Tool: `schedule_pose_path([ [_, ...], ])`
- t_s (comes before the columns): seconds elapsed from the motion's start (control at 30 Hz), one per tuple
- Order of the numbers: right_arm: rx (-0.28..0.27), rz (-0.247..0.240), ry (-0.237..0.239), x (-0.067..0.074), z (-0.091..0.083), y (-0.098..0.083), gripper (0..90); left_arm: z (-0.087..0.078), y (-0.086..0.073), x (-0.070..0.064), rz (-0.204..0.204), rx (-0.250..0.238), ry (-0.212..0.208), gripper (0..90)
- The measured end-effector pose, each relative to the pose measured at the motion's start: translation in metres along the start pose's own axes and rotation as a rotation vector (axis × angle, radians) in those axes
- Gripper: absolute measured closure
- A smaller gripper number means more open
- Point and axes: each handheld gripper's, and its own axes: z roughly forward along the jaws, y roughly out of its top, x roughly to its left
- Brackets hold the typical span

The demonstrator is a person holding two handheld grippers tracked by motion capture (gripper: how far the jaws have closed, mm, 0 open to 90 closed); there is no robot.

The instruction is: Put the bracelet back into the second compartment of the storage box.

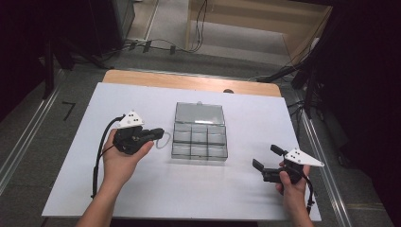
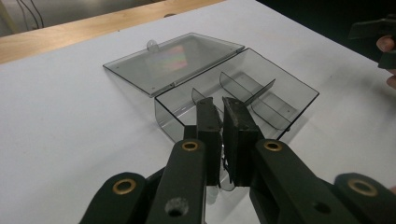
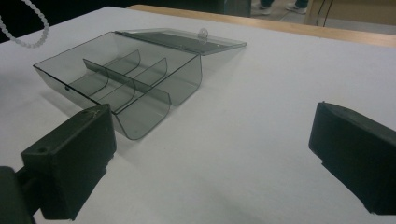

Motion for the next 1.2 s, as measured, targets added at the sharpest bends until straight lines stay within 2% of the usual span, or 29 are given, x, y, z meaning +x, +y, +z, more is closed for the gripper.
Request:
schedule_pose_path([
  [0.67, -0.001, 0.003, 0.003, 0.0, 0.0, -0.001, 0.0, 0.019, 0.012, -0.007, -0.003, -0.015, -0.035, 85.3],
  [1.2, 0.0, 0.004, 0.002, 0.0, 0.0, -0.001, 0.0, 0.031, 0.014, -0.009, -0.018, -0.03, -0.059, 85.3],
])
